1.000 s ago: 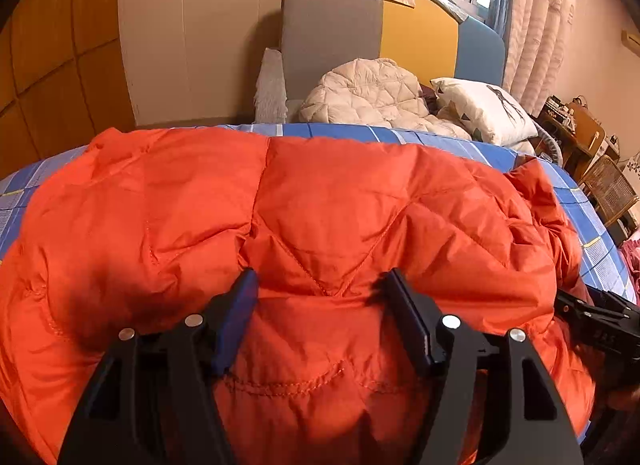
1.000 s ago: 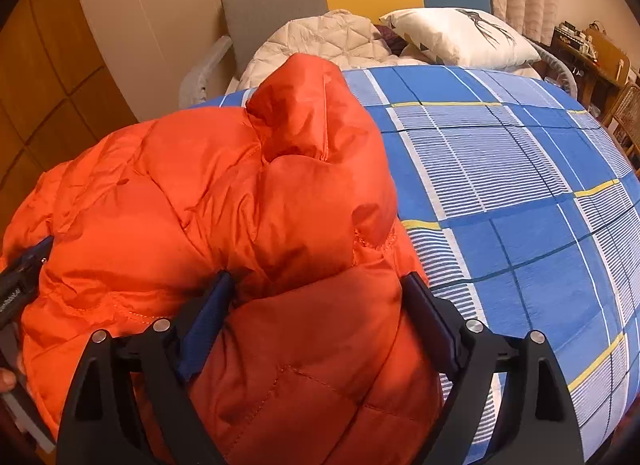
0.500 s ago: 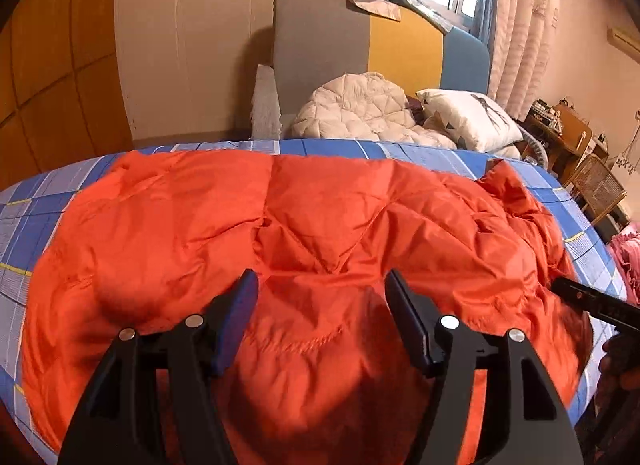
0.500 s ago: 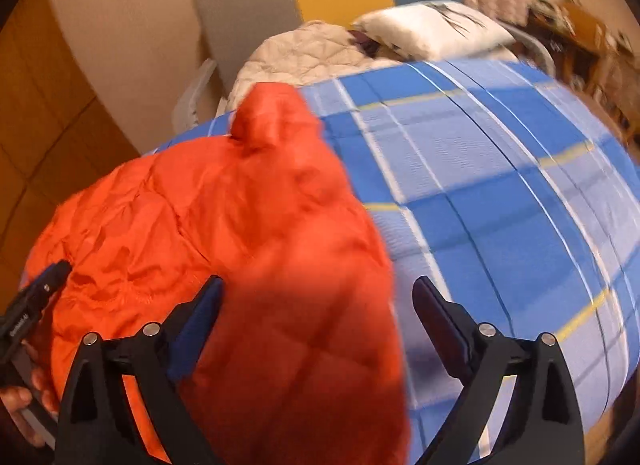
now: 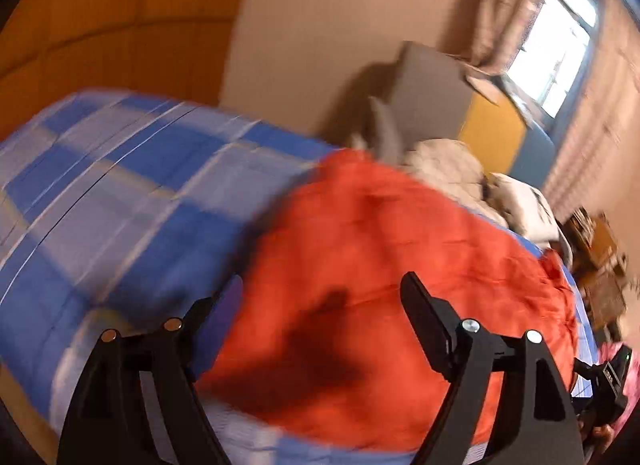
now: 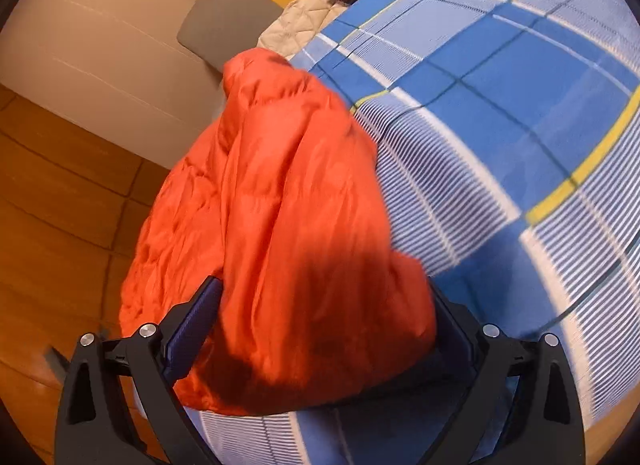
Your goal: Fold large clothes
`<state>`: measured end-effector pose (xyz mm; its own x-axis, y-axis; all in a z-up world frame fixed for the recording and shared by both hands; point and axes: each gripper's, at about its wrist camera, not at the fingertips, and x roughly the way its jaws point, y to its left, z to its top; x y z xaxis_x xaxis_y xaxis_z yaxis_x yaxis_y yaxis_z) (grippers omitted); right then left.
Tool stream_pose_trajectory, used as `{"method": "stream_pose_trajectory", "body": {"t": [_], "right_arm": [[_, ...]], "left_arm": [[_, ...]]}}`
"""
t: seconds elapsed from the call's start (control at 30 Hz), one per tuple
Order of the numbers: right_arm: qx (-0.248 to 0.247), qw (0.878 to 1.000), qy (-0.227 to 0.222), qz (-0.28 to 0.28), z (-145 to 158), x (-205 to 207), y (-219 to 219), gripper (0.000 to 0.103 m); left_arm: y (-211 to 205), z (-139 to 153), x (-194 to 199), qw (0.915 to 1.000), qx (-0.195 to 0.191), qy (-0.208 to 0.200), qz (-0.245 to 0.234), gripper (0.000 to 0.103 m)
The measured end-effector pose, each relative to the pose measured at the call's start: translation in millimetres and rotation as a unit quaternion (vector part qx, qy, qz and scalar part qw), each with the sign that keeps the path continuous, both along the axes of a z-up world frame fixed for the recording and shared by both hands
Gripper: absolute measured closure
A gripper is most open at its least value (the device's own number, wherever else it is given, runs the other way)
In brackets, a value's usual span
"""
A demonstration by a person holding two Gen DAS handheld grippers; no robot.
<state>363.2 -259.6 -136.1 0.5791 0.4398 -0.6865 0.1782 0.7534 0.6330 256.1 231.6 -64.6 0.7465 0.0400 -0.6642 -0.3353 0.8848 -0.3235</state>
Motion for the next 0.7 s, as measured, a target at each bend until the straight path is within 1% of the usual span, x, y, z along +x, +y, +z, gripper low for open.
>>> {"method": "stream_pose_trajectory", "body": {"t": [0.03,0.07,0.1,0.13,0.17,0.2,0.23,0.27,0.3,0.33,0.37,0.4,0.47,0.6,0.7], "right_arm": [[0.005,1.0,-0.002,-0.005,-1.3,0.1,1.0,0.007],[0.008,1.0,-0.002,-0.008,-2.6,0.6,1.1,0.007],[0.007,1.0,-0.003,-0.011,-2.2,1.1,2.2,0.013],[0.002,1.0,-0.003,-0.012,-1.7,1.9,4.1,0.016],[0.001,1.0,-0.003,-0.013,-1.6,2.5,4.3,0.021],[0.0,1.0,-0.002,-0.015,-1.5,3.1,5.3,0.028],[-0.001,1.0,-0.003,-0.012,-0.1,4.5,4.5,0.034],[-0.005,1.0,-0.004,-0.011,1.8,5.3,4.4,0.042],[-0.01,1.0,-0.007,-0.009,4.3,7.5,4.9,0.049],[-0.011,1.0,-0.009,-0.008,6.6,7.5,5.5,0.052],[-0.011,1.0,-0.012,-0.006,9.2,6.6,5.7,0.058],[-0.011,1.0,-0.014,-0.005,10.1,4.6,3.6,0.062],[-0.014,1.0,-0.016,-0.001,13.3,1.2,3.0,0.065],[-0.018,1.0,-0.019,0.007,17.4,-5.5,0.2,0.07],[-0.021,0.999,-0.02,0.017,21.7,-13.3,-2.4,0.07]], "left_arm": [[16.2,-9.5,-8.0,0.9998,-0.015,0.011,0.013,0.023],[34.8,-21.8,-15.1,0.9983,-0.055,0.019,0.008,0.023],[44.3,-31.3,-18.6,0.9962,-0.085,0.02,0.001,0.023],[53.0,-41.8,-22.2,0.9936,-0.111,0.023,0.002,0.024],[56.3,-48.5,-22.1,0.9918,-0.125,0.026,-0.001,0.028],[59.0,-59.6,-22.0,0.9861,-0.164,0.023,-0.018,0.035],[59.5,-67.1,-21.1,0.9809,-0.191,0.022,-0.029,0.037],[58.5,-75.7,-18.9,0.9753,-0.216,0.021,-0.041,0.043],[56.9,-80.5,-17.2,0.9715,-0.231,0.019,-0.05,0.058],[54.5,-84.7,-15.6,0.967,-0.247,0.016,-0.059,0.065],[50.7,-85.6,-15.0,0.9647,-0.255,0.008,-0.065,0.078],[48.7,-85.2,-13.7,0.9642,-0.256,0.003,-0.07,0.086],[45.7,-82.6,-15.9,0.9639,-0.254,-0.004,-0.078,0.092],[41.4,-73.7,-27.5,0.9655,-0.241,-0.008,-0.099,0.095],[41.3,-65.8,-41.7,0.9656,-0.237,-0.007,-0.106,0.096]]}}
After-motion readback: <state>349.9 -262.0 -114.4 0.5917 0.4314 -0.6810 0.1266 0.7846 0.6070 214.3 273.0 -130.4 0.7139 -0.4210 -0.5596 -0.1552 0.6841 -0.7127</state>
